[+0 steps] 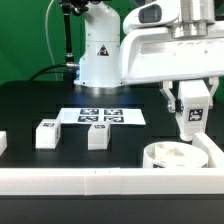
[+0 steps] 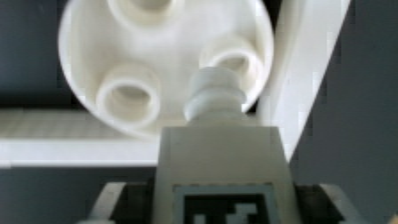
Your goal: Assemble stool
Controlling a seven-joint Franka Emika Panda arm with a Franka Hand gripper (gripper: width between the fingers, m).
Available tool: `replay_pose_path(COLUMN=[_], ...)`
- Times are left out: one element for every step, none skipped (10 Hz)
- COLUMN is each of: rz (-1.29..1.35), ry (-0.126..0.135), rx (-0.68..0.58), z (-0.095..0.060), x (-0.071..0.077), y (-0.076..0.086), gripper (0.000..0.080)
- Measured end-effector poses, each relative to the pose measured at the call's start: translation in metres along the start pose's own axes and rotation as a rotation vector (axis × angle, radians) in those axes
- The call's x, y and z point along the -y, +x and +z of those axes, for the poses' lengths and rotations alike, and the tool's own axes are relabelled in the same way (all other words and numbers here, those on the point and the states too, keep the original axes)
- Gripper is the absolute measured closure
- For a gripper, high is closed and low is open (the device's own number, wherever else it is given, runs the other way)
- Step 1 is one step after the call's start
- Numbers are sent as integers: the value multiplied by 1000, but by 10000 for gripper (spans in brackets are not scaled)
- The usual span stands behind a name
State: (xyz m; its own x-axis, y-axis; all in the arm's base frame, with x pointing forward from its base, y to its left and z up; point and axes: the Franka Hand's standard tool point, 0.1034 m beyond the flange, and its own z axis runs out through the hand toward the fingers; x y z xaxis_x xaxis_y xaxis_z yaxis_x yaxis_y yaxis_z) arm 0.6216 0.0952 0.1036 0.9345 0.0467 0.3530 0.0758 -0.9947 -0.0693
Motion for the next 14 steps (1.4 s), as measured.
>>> replay_pose_path(rz=[-14,-33,-55,-78,-70,-71,-72,-76,-81,-75,-76,-79,-81,-82], ry=[3,5,5,3,2,2,2,2,1,3,2,0,2,2], rx=[-84,-67,-74,-68,-65,-65,-65,-66,-72,-61,-120,-204,-217,-211], z=[2,6,7,10,11,11,12,12,14,14,11,11,14,15], x=[5,9,11,9,7,7,7,7,5,7,8,8,10,10], y=[-2,-8,-6,-9,-10,-10,-10,-10,-10,-10,-3,-4,-9,-9], gripper=[466,466,466,466,466,466,466,466,466,466,466,466,466,466])
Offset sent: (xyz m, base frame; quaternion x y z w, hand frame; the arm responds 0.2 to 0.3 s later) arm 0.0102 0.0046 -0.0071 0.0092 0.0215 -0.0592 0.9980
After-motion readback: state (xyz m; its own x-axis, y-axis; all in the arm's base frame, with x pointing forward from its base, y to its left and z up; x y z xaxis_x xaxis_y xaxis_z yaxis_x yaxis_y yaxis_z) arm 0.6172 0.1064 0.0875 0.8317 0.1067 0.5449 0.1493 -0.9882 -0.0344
